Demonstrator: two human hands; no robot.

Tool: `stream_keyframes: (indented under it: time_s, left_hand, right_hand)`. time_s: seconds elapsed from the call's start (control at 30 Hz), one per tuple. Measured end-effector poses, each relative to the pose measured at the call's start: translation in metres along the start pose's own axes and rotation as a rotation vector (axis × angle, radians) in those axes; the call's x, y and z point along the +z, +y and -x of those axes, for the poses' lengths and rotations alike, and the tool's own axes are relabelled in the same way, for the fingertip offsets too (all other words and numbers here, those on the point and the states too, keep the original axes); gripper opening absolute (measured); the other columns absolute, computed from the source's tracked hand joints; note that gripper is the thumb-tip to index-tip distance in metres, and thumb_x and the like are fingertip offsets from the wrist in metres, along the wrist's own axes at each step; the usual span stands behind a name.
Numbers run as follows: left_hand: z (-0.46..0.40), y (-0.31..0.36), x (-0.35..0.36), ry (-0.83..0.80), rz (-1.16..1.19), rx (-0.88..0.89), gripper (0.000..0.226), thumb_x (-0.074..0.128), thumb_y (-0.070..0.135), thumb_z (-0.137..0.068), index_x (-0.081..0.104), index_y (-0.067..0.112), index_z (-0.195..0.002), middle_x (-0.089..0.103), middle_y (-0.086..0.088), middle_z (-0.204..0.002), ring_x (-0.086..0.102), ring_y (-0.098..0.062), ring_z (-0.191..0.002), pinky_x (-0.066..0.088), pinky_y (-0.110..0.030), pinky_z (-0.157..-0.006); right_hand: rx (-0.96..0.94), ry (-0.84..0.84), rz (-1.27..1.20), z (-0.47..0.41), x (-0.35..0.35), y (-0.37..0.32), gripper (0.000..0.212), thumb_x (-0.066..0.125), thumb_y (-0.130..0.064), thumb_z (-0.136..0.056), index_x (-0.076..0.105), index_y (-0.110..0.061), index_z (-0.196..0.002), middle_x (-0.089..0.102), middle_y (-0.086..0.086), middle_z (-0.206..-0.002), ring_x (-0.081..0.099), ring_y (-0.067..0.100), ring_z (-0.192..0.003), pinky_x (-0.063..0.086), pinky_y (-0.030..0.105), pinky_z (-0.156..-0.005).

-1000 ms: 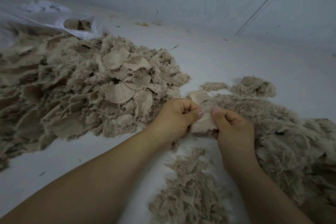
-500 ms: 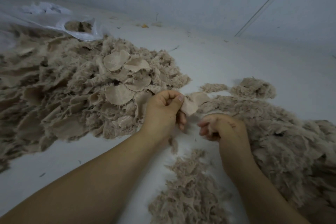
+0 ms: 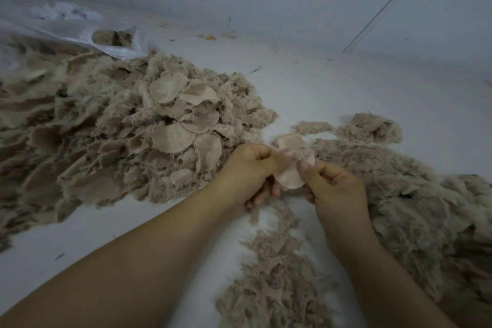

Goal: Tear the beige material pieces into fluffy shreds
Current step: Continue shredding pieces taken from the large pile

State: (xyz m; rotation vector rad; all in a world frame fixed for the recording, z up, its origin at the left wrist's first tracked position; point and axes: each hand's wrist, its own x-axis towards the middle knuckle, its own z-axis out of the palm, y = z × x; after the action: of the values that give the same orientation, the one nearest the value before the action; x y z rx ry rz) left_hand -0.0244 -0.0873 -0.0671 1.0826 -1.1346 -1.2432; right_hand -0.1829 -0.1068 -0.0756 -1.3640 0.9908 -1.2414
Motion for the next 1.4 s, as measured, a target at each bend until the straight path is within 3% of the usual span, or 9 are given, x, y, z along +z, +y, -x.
stream_keyframes:
  time_s: [0.13,0.43,0.63,0.73,0.83,1.0,1.2,1.3,1.4]
  left_hand:
    - [0.001,0.003,0.000,-0.100,-0.121,-0.053,0.026,0.063,0.022,-0.095,0.062,0.014,-0.071,0.054,-0.007,-0.048,0.033,-0.012,-0.026,0.021,-0.014,-0.031]
    - [0.001,0.002,0.007,0.191,-0.196,0.071,0.034,0.056,0.020,-0.099,0.059,-0.007,-0.081,0.051,-0.010,-0.056,0.041,-0.010,-0.033,0.032,-0.015,-0.033]
    - [-0.004,0.003,-0.004,0.270,-0.056,0.050,0.045,0.045,0.033,-0.103,0.056,0.008,-0.067,0.047,-0.006,-0.049,0.034,-0.018,-0.030,0.025,-0.017,-0.035]
    - [-0.002,0.008,-0.008,0.002,-0.218,-0.054,0.047,0.056,0.049,-0.094,0.064,0.007,-0.074,0.055,-0.006,-0.052,0.039,-0.015,-0.031,0.027,-0.017,-0.035]
    - [0.000,0.011,-0.011,-0.218,-0.327,-0.078,0.026,0.062,0.024,-0.095,0.066,0.006,-0.076,0.051,-0.002,-0.046,0.035,-0.011,-0.032,0.027,-0.017,-0.036]
    - [-0.005,0.015,-0.008,0.060,0.220,0.047,0.014,0.053,0.013,-0.097,0.060,0.002,-0.091,0.053,-0.008,-0.054,0.039,-0.015,-0.033,0.024,-0.016,-0.034]
    - [0.003,0.015,-0.007,-0.262,-0.213,-0.200,0.024,0.063,0.017,-0.093,0.058,0.002,-0.075,0.048,-0.006,-0.048,0.038,-0.011,-0.030,0.019,-0.019,-0.032]
    - [0.001,0.019,-0.004,-0.042,0.042,-0.072,0.014,0.056,0.008,-0.096,0.061,0.002,-0.085,0.054,-0.007,-0.053,0.045,-0.015,-0.035,0.026,-0.021,-0.035]
    - [-0.008,0.026,-0.004,0.280,0.365,0.245,0.023,0.045,-0.002,-0.099,0.055,0.009,-0.116,0.072,-0.008,-0.100,0.071,-0.023,-0.077,0.054,-0.032,-0.055]
  right_hand:
    - [-0.011,0.003,0.028,0.001,0.000,-0.003,0.032,0.065,-0.020,-0.095,0.073,-0.015,-0.064,0.058,-0.005,-0.053,0.047,0.005,-0.047,0.041,0.017,-0.048]
    - [-0.089,-0.084,0.156,0.003,0.002,0.000,0.027,0.069,-0.020,-0.094,0.072,-0.001,-0.074,0.064,0.034,-0.077,0.058,0.055,-0.073,0.053,0.059,-0.066]
    - [-0.015,0.000,0.043,0.000,0.000,0.001,0.028,0.066,-0.014,-0.095,0.074,-0.013,-0.068,0.062,-0.004,-0.052,0.053,0.005,-0.048,0.046,0.019,-0.051]
    - [-0.018,0.000,0.067,0.001,0.000,0.000,0.029,0.066,-0.016,-0.095,0.071,-0.012,-0.067,0.056,-0.006,-0.050,0.044,0.007,-0.046,0.040,0.020,-0.048]
    - [0.002,0.034,0.056,0.001,0.000,0.000,0.037,0.064,-0.017,-0.096,0.068,-0.011,-0.060,0.053,-0.006,-0.049,0.043,0.005,-0.046,0.039,0.018,-0.047]
    - [0.004,0.064,0.050,0.001,0.002,0.000,0.034,0.056,-0.021,-0.101,0.069,-0.013,-0.070,0.051,-0.011,-0.049,0.039,0.003,-0.045,0.035,0.016,-0.046]
    - [-0.009,0.041,0.064,0.001,0.003,-0.001,0.036,0.057,-0.020,-0.101,0.066,-0.011,-0.067,0.053,-0.011,-0.050,0.043,0.001,-0.047,0.038,0.016,-0.048]
    - [0.012,0.073,0.059,0.001,0.004,-0.001,0.037,0.054,-0.022,-0.102,0.069,-0.010,-0.071,0.055,-0.010,-0.054,0.042,0.005,-0.049,0.037,0.020,-0.049]
    - [0.051,0.112,0.008,0.001,0.004,-0.001,0.039,0.050,-0.024,-0.104,0.072,-0.015,-0.072,0.057,-0.009,-0.058,0.044,0.005,-0.051,0.039,0.020,-0.048]
